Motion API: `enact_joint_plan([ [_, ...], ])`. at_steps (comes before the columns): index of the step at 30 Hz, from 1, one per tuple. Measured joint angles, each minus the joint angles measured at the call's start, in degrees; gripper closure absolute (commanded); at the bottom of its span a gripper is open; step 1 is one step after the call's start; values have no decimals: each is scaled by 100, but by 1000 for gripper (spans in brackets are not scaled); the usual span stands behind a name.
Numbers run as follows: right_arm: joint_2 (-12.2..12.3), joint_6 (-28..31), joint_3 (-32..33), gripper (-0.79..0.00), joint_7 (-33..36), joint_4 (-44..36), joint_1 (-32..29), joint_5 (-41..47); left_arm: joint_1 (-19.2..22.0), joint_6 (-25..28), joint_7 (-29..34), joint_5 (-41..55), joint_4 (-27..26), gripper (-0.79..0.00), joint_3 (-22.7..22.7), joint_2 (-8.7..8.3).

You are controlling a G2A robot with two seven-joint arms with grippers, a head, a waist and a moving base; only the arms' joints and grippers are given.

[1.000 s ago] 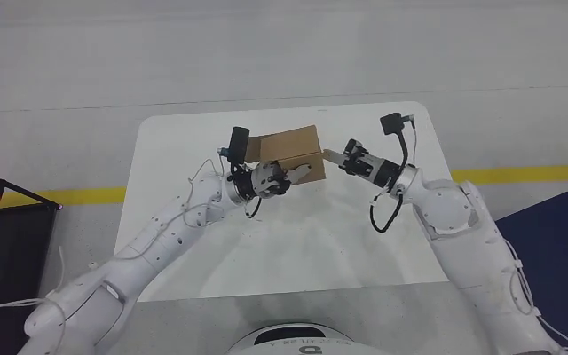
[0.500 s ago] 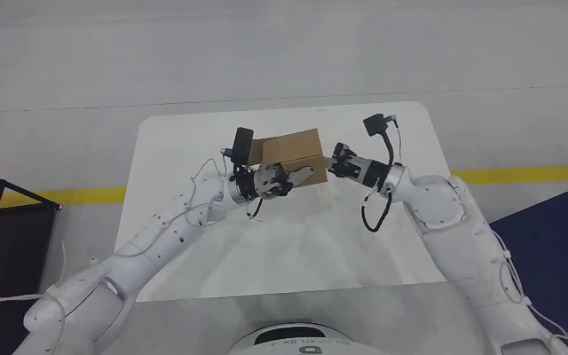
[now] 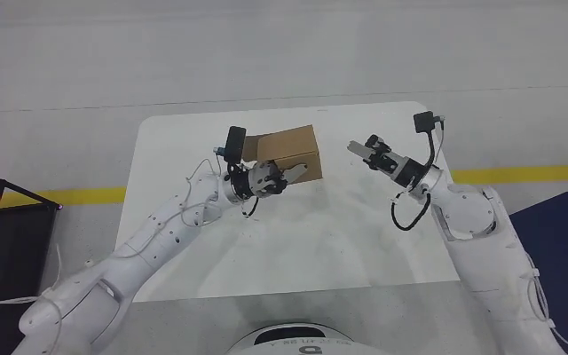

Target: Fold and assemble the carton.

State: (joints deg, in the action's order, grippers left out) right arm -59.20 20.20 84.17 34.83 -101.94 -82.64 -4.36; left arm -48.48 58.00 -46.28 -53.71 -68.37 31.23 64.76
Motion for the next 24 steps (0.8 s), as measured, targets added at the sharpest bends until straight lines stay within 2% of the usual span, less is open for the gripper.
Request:
enact_joint_plan([
  [5,21,67,266,-785,-126,-30,-212,92,15,0,78,-87,40,0,-14,-20],
  [8,31,91,398,-785,-214,-43,-334,70,181,-42,687,-397,243,0,-1,-25],
  [11,40,132,555,-785,-325,-71,-488,77,431,-263,1733,-731,220,0,-7,-5],
  [14,50,183,739,-785,-419,-105,-677,110,736,-649,3148,-1123,-9,0,-6,0],
  [17,59,231,906,-785,-473,-139,-860,138,1016,-848,4807,-1298,-409,0,-50,16],
  [21,61,264,1024,-785,-521,-182,-1023,170,1361,-983,7171,-919,-961,0,-268,141],
  [22,61,269,1037,-785,-523,-192,-1046,176,1432,-999,7622,-765,-1030,-77,-343,186],
  [23,61,272,1049,-785,-526,-203,-1065,182,1504,-1015,8039,-597,-1070,-296,-423,237],
  [24,60,275,1062,-785,-529,-219,-1091,186,1601,-1042,8550,-368,-1077,-440,-537,311],
])
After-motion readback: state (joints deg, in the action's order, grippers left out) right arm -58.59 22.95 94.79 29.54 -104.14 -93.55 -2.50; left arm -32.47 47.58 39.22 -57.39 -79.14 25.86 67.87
